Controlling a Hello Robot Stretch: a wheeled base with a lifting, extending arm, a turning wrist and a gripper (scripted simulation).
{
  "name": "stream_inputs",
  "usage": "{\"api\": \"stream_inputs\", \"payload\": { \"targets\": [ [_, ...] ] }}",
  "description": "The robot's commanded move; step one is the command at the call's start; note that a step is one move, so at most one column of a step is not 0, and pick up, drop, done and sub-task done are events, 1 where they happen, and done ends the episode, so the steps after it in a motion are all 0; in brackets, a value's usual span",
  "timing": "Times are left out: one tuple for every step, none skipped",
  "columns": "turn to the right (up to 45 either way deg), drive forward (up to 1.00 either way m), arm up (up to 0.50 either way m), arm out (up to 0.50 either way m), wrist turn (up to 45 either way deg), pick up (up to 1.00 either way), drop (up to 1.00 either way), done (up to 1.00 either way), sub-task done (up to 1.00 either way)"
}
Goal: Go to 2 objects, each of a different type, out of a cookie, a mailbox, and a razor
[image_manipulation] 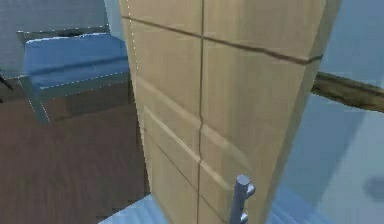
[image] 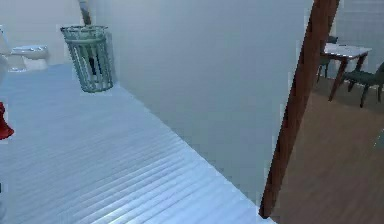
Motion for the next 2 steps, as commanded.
{"api": "stream_inputs", "payload": {
  "targets": [
    [45.0, 0.00, 0.00, 0.00, 0.0, 0.00, 0.00, 0.00, 0.00],
    [3.0, 0.00, 0.00, 0.00, 0.0, 0.00, 0.00, 0.00, 0.00]
  ]
}}
